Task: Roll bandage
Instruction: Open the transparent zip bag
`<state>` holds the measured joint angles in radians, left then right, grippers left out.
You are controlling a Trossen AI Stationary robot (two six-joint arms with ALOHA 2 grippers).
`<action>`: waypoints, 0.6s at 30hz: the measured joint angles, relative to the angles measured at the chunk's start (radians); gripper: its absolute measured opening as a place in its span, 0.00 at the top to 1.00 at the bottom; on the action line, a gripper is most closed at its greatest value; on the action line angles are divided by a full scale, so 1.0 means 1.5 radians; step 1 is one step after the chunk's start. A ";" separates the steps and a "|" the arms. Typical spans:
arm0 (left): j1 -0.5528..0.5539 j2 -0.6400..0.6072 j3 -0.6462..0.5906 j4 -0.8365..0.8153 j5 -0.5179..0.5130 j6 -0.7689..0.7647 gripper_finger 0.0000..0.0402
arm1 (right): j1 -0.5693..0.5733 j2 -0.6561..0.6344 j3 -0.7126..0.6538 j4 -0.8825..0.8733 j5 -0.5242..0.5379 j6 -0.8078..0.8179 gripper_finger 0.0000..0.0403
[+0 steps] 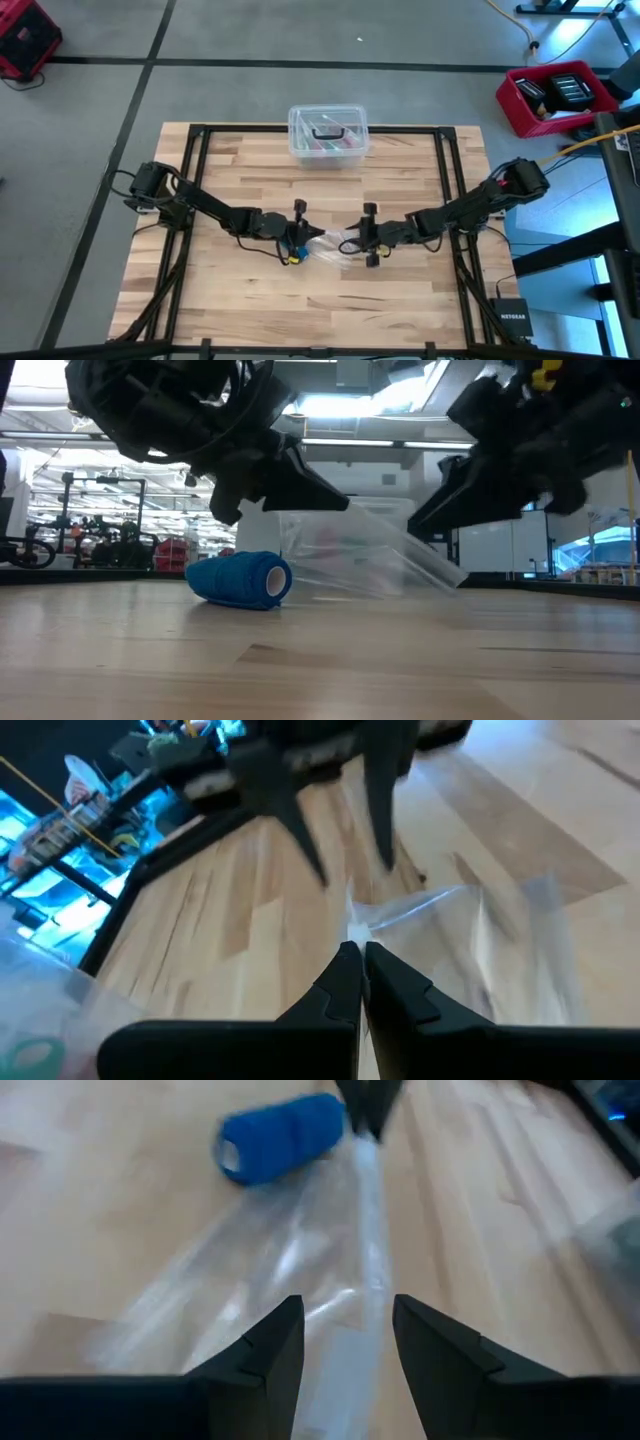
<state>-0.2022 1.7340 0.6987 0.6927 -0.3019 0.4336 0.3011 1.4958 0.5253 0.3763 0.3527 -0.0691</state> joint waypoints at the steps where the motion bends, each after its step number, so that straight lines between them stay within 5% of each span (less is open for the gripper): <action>1: 0.000 0.000 0.002 0.001 0.004 0.004 1.00 | 0.000 0.009 0.002 0.007 0.011 -0.015 0.61; 6: -0.002 0.000 0.012 0.008 0.009 0.010 1.00 | 0.000 0.053 0.023 0.043 0.022 -0.103 0.66; 12: -0.002 -0.001 0.012 0.004 0.008 -0.028 0.99 | 0.001 0.055 0.048 0.004 0.041 -0.115 0.96; 18: -0.002 -0.060 0.044 -0.075 0.007 -0.128 0.87 | 0.010 0.053 0.062 -0.049 0.072 -0.123 0.98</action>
<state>-0.2050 1.6442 0.7640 0.5803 -0.2915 0.2414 0.3166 1.5750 0.6181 0.3022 0.4611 -0.2541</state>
